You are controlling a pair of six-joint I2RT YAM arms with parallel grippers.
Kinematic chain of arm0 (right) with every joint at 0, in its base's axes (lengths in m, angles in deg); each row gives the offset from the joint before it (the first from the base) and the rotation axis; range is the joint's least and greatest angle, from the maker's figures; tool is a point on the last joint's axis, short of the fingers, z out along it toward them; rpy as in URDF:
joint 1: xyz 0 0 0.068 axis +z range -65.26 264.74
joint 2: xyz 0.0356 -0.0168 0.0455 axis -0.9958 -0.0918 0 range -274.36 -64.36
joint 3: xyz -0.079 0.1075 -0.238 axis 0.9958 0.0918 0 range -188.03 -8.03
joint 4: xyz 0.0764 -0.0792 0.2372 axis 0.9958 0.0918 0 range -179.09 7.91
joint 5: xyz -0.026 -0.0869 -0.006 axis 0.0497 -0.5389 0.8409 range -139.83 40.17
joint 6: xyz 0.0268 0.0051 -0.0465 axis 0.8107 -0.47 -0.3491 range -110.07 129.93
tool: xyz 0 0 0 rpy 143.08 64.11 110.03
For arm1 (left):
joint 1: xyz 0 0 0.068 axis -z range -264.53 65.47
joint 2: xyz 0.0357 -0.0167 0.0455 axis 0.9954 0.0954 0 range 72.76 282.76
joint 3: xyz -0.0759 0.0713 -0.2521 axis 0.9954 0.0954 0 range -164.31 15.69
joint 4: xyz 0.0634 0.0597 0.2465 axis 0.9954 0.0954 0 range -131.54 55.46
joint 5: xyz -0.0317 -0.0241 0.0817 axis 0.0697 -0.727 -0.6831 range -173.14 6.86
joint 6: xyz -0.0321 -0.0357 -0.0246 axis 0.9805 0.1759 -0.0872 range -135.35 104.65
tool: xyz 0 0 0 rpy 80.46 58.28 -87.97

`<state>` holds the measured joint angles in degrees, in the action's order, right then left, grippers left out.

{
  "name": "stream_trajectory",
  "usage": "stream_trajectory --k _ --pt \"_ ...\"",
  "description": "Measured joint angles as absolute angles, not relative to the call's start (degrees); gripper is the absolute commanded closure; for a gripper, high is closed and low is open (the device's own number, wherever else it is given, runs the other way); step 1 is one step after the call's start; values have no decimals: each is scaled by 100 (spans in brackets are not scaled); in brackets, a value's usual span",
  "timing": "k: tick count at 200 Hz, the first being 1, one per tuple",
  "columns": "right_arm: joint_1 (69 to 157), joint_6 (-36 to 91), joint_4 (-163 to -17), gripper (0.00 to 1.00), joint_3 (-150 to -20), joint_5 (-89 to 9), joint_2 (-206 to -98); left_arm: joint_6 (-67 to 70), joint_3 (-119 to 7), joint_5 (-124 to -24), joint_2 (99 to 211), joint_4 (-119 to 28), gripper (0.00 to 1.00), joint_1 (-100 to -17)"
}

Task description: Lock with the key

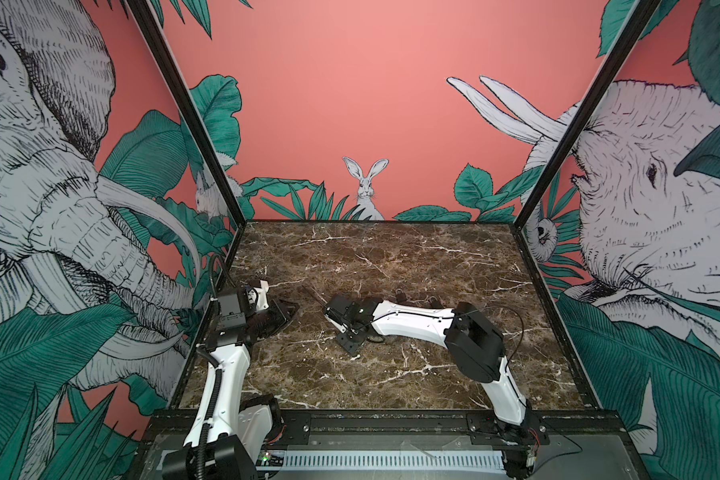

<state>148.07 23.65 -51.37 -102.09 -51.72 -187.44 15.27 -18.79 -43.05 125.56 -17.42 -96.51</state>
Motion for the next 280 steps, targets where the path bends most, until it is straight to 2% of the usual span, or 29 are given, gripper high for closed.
stream_trajectory --k 56,130,170,201,217,238,280 --pt "14754 2428 -5021 52 -10391 -5174 -18908 1507 -1876 -4294 12606 -1751 72 -9684" --pt "14684 2496 -4849 51 -10596 -5152 -19085 1505 -1879 -4215 12676 -1777 72 -9719" --pt "14684 2505 -4724 63 -10719 -5150 -19149 1502 -1879 -4202 12700 -1790 72 -9739" --pt "14686 2520 -4676 68 -10732 -5288 -19149 1500 -1879 -4204 12713 -1790 72 -9748" --pt "14693 2522 -4667 68 -10732 -5362 -19149 1500 -1879 -4204 12722 -1793 72 -9748" --pt "14697 2551 -4654 61 -10732 -5437 -19149 1500 -1879 -4204 12735 -1793 72 -9748" --pt "14737 2603 -4541 57 -10802 -5574 -19184 1500 -1879 -4202 12735 -1793 72 -9748"
